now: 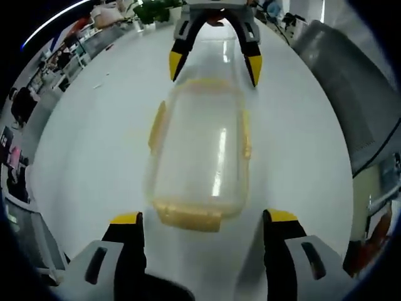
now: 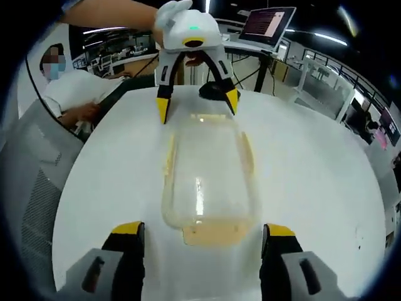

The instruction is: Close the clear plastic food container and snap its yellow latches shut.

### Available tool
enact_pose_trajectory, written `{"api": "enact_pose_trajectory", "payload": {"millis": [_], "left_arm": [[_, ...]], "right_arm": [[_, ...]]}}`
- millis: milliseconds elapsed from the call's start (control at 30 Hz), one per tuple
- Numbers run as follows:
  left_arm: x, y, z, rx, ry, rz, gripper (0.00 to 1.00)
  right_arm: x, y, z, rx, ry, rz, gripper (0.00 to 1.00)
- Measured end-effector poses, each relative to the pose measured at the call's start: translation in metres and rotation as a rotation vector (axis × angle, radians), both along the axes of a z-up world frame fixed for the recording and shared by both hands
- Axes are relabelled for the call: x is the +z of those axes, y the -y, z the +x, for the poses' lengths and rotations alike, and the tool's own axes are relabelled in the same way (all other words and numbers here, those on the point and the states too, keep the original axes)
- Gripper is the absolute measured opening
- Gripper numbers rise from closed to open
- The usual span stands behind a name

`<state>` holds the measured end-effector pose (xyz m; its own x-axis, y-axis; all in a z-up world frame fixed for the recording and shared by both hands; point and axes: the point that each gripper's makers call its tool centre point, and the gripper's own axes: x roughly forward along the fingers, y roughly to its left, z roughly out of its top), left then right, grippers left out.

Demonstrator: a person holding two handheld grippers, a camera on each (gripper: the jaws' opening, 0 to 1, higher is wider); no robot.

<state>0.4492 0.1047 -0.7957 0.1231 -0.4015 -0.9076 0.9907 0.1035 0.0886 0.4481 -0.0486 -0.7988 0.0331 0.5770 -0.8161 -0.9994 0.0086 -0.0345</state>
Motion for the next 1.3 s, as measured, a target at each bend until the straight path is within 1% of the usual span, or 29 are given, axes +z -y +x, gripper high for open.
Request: {"api": "enact_pose_trajectory", "payload": {"millis": [100, 200, 333, 400, 433, 500, 533, 567, 600, 633, 667, 767, 800, 833, 867, 900, 967, 1067, 1133, 1233, 1300], "left_arm": [[0.0003, 0.0011, -0.0007, -0.012, -0.012, -0.002, 0.75], [-0.0001, 0.0016, 0.0, -0.023, -0.025, 0.003, 0.74], [-0.001, 0.003, -0.001, -0.043, -0.044, 0.006, 0.73], [-0.0016, 0.0034, -0.0015, -0.051, -0.053, 0.007, 0.72], [-0.0007, 0.004, -0.0011, -0.058, -0.05, 0.008, 0.69], [0.0021, 0.0045, 0.0003, -0.068, -0.049, 0.009, 0.55], [0.0028, 0.0037, 0.0018, -0.059, -0.047, 0.012, 0.49], [0.003, 0.0018, 0.0008, -0.049, -0.061, 0.022, 0.41], [0.0026, 0.0013, -0.0005, -0.048, -0.069, 0.027, 0.39], [0.0032, 0.0019, -0.0005, -0.028, -0.072, 0.024, 0.39], [0.0034, 0.0016, -0.0006, -0.041, -0.067, 0.026, 0.39], [0.0043, 0.0011, -0.0014, -0.039, -0.063, 0.031, 0.39], [0.004, 0.0005, -0.0014, -0.04, -0.061, 0.03, 0.39], [0.0045, -0.0004, -0.0012, -0.052, -0.054, 0.032, 0.39], [0.0045, -0.0024, -0.0002, -0.062, -0.046, 0.038, 0.39], [0.0058, -0.001, -0.0001, -0.056, -0.049, 0.026, 0.38], [0.0067, -0.0004, -0.0004, -0.044, -0.055, 0.026, 0.38], [0.0068, 0.0, -0.0014, -0.06, -0.048, 0.043, 0.38], [0.0063, -0.0007, -0.0008, -0.052, -0.053, 0.048, 0.38], [0.0048, -0.002, -0.0014, -0.061, -0.045, 0.065, 0.39], [0.0046, -0.0031, -0.0011, -0.068, -0.039, 0.065, 0.39]], "right_arm": [[-0.0034, 0.0006, -0.0005, 0.027, -0.005, -0.022, 0.74], [-0.0063, 0.0013, -0.0001, 0.035, -0.009, -0.039, 0.73], [-0.0083, -0.0009, 0.0009, 0.027, -0.028, -0.04, 0.73], [-0.0086, -0.0009, 0.0005, 0.025, -0.038, -0.044, 0.7], [-0.0077, -0.0012, 0.0008, 0.028, -0.036, -0.044, 0.69], [-0.0064, -0.0014, 0.0028, 0.03, -0.035, -0.046, 0.62], [-0.0055, -0.0011, 0.0041, 0.028, -0.034, -0.049, 0.56], [-0.0046, -0.0005, 0.0057, 0.026, -0.03, -0.053, 0.52], [-0.0047, -0.0007, 0.0051, 0.038, -0.028, -0.053, 0.51], [-0.0047, -0.0008, 0.0043, 0.04, -0.03, -0.053, 0.5], [-0.0049, -0.0009, 0.004, 0.041, -0.029, -0.054, 0.5], [-0.005, -0.0006, 0.004, 0.047, -0.028, -0.053, 0.49], [-0.0047, 0.0004, 0.0037, 0.055, -0.027, -0.055, 0.47], [-0.0045, 0.0021, 0.0028, 0.07, -0.027, -0.062, 0.4], [-0.0035, 0.0049, 0.0028, 0.089, -0.018, -0.075, 0.37], [-0.0032, 0.0007, 0.0037, 0.063, -0.02, -0.051, 0.37], [-0.0038, 0.0012, 0.0021, 0.072, -0.022, -0.063, 0.37], [-0.0041, 0.0017, 0.0015, 0.073, -0.02, -0.071, 0.37], [-0.0042, 0.0022, 0.0014, 0.073, -0.02, -0.073, 0.37], [-0.0045, 0.0025, 0.0007, 0.076, -0.018, -0.084, 0.38], [-0.0048, 0.0027, 0.0013, 0.082, -0.017, -0.09, 0.38]]}}
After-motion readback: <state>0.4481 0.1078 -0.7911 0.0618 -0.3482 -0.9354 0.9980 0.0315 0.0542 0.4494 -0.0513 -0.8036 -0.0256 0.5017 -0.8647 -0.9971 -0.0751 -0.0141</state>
